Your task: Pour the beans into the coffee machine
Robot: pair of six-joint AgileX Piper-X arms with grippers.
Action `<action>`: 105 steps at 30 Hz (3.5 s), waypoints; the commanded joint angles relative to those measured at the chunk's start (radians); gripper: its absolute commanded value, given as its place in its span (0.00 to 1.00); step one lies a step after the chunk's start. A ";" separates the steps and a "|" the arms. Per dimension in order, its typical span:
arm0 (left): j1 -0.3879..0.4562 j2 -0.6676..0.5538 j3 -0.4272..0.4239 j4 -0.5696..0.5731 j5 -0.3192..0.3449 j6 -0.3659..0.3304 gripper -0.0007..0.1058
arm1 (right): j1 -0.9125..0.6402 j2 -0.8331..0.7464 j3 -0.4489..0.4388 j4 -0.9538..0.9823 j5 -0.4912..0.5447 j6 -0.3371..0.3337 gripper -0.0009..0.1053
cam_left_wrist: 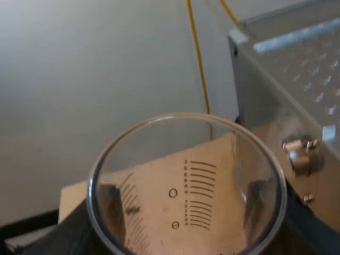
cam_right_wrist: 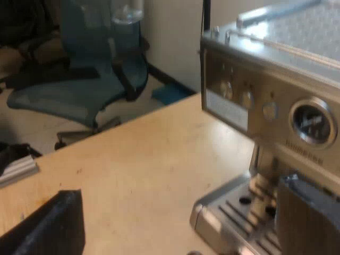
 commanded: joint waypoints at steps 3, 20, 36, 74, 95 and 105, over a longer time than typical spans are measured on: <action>0.021 -0.055 0.107 -0.052 0.037 -0.033 0.23 | 0.000 0.036 0.044 0.007 -0.016 0.005 0.75; 0.037 -0.119 0.584 -0.439 0.126 -0.148 0.23 | 0.001 0.150 0.194 -0.119 -0.014 0.005 0.75; 0.037 -0.005 0.858 -0.985 0.126 -0.169 0.23 | 0.001 0.358 0.249 -0.447 -0.011 0.005 0.75; 0.037 0.636 0.825 -1.506 0.126 -0.172 0.23 | 0.001 0.448 0.249 -0.495 -0.011 0.005 0.75; 0.037 0.679 0.810 -1.476 0.149 -0.165 0.66 | 0.001 0.448 0.249 -0.495 -0.004 0.005 0.75; 0.037 0.679 0.810 -1.363 0.133 -0.160 0.72 | 0.001 0.448 0.249 -0.495 -0.004 0.005 0.75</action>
